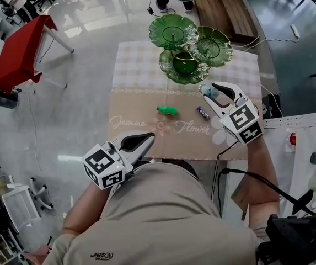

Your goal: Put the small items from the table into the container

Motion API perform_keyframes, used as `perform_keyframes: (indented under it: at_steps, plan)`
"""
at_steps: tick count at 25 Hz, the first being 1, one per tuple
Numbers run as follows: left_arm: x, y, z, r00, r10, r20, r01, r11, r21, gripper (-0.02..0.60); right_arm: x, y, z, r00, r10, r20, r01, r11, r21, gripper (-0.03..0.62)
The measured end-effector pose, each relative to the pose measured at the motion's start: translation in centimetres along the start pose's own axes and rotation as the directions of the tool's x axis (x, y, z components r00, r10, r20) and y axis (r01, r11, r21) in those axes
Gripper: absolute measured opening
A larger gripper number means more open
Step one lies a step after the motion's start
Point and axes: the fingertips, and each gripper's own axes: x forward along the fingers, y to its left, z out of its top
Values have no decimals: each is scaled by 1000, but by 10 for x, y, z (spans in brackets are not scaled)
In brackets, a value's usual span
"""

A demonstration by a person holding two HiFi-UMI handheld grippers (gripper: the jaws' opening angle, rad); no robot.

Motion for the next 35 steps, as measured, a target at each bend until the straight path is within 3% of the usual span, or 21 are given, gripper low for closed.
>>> perform_keyframes:
  at_steps: [7,14,21,27,35]
  plan:
    - [-2,3,-2,1000,5,12,-5,1000,-16,8,-2,-49,34,998,-64,5,64,993,-94,167]
    - [-10,12,-3,999,39,23,-38,999,-33,8,15,-102,44,990,-140,16,141,985,-98,166]
    - [-21,19,-7,995,98,24,-96,993,-64,8,51,-153,11,974,-225,10,225,974,2,167]
    - [-28,24,-13,989,148,6,-147,985,-88,8,77,-169,-25,958,-287,10,285,953,100,170]
    - [-35,26,-15,988,157,-6,-157,984,-81,8,92,-176,-53,937,-339,-81,346,932,107,179]
